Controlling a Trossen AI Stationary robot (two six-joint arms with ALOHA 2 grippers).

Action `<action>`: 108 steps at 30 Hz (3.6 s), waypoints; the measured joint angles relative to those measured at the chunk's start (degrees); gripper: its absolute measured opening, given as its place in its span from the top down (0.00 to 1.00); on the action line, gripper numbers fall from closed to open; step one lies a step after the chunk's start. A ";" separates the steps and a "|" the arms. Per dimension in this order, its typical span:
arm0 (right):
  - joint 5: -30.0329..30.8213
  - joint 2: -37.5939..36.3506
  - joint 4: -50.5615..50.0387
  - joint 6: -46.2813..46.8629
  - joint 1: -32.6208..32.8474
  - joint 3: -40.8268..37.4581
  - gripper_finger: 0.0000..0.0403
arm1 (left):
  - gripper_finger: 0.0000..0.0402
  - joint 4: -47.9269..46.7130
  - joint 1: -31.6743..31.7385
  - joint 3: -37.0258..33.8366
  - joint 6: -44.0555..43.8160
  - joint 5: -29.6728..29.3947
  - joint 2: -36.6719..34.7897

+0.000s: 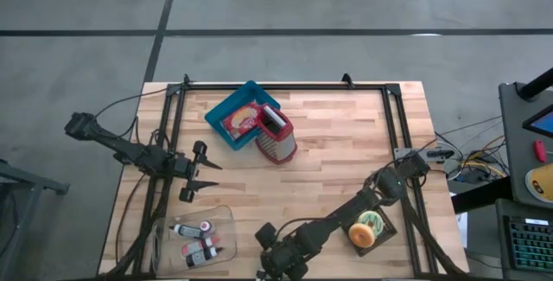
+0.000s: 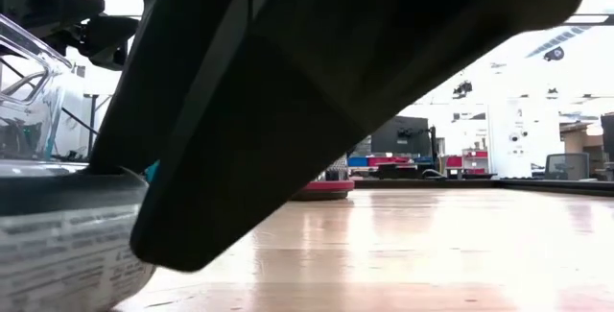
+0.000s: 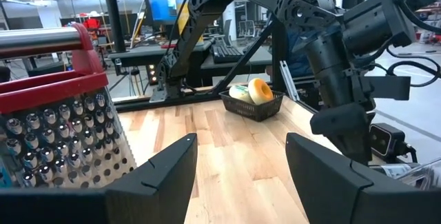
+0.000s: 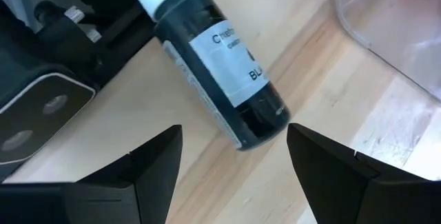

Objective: Pick & Place Food Item
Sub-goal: Put the black food coloring into the transparent bin

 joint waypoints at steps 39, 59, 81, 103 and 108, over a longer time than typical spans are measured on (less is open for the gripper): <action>1.54 0.00 3.34 -8.92 0.37 0.51 0.36 | 0.44 -0.04 0.00 -0.07 -0.46 -0.20 0.00; 8.70 0.26 -1.95 -11.16 0.92 2.17 0.36 | 0.44 0.82 -0.59 1.33 -2.60 8.76 0.47; 17.01 -9.37 -12.13 9.82 2.01 -3.56 0.37 | 0.44 -35.64 -16.84 44.66 -1.69 -1.50 51.33; 20.62 -72.00 53.23 15.34 3.01 -75.96 0.42 | 0.44 -24.63 -17.64 52.74 -11.70 2.38 65.08; 27.40 -76.66 54.81 16.64 4.76 -82.91 0.42 | 0.44 -17.99 -17.66 52.72 -22.39 2.43 67.84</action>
